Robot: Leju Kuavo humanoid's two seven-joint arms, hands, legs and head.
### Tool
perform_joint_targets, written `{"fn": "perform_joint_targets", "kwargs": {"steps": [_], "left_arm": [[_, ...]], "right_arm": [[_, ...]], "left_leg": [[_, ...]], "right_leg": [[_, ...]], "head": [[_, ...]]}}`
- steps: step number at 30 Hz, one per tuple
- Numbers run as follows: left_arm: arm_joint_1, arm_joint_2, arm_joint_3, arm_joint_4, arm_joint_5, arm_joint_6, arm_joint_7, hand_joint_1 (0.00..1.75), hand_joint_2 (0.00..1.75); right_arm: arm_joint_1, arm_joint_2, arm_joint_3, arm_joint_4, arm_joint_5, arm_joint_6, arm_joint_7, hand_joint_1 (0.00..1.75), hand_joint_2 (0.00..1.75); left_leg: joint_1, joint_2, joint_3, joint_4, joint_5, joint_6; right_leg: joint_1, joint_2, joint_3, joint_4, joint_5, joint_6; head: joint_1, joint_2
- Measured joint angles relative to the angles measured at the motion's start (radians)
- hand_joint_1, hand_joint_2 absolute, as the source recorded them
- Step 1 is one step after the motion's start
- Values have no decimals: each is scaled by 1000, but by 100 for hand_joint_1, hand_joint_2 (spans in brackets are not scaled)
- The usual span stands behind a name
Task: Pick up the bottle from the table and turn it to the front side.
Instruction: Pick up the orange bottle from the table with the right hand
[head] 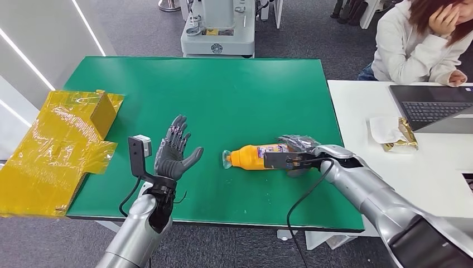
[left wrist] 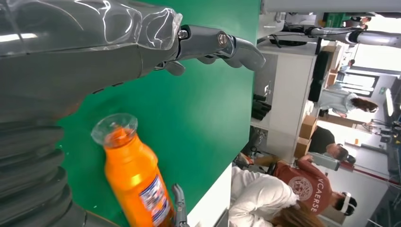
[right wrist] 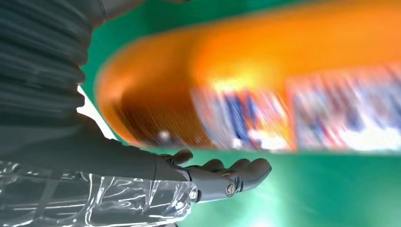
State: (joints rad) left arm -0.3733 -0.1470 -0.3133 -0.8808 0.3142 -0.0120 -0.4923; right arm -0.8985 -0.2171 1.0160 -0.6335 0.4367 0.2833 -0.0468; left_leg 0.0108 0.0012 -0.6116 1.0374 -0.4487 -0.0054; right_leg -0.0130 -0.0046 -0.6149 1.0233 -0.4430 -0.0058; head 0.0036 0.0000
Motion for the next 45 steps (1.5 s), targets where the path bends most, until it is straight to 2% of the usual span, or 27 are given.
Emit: {"fn": "perform_joint_targets", "kwargs": {"steps": [8,12,13,18,23,28,32,36,39,42,45], "left_arm": [[11,6,9,0,3,-11,5,0,175],[16,7,15,0,5,-12,5,0,175],[18,7,17,0,5,-12,5,0,175],[27,7,23,0,6,-12,5,0,175],[35,8,25,-2,6,-11,5,0,175],[56,12,26,-18,3,-10,6,0,175],[72,13,30,-33,-8,-3,8,0,175],[88,15,38,-40,-17,8,7,0,175],[94,17,42,-44,-21,9,5,0,175],[96,19,42,-45,-20,14,-5,0,175],[99,23,43,-52,-20,37,-21,0,175]], "right_arm": [[-3,3,43,20,-15,-4,-1,0,175],[-7,8,54,29,-15,1,-7,155,175],[-9,10,57,31,-15,5,-10,159,175],[-19,19,70,43,-16,17,-17,175,175],[-23,25,77,51,-17,10,-19,175,175],[-8,27,78,57,-54,-46,-42,175,175],[33,27,38,52,-171,-104,-113,175,175],[115,26,-48,6,-322,-125,-205,175,175],[173,26,-106,-35,-425,-90,-232,175,175],[266,26,-174,-94,-606,-14,-279,175,175],[381,27,-221,-182,-700,-43,-336,175,175]], "left_leg": [[0,0,0,0,0,0],[0,0,0,0,0,0],[0,0,0,0,0,0],[0,0,0,0,0,0],[0,0,0,0,0,0],[0,0,0,0,0,0],[0,0,1,0,0,0],[0,0,1,0,0,0],[0,0,1,0,0,0],[1,-2,0,-1,0,0],[0,-2,0,-1,0,0]], "right_leg": [[0,0,0,0,0,0],[0,0,0,1,0,0],[0,0,0,1,0,0],[0,0,0,0,0,0],[0,0,0,0,0,0],[0,0,0,0,0,0],[0,0,0,0,0,0],[0,0,0,0,0,0],[0,0,0,0,0,0],[1,-3,1,0,-1,0],[1,-3,1,0,-1,0]], "head": [[0,0],[0,0],[0,0],[0,0],[0,0],[0,0],[0,0],[0,0],[0,0],[0,0],[0,0]]}}
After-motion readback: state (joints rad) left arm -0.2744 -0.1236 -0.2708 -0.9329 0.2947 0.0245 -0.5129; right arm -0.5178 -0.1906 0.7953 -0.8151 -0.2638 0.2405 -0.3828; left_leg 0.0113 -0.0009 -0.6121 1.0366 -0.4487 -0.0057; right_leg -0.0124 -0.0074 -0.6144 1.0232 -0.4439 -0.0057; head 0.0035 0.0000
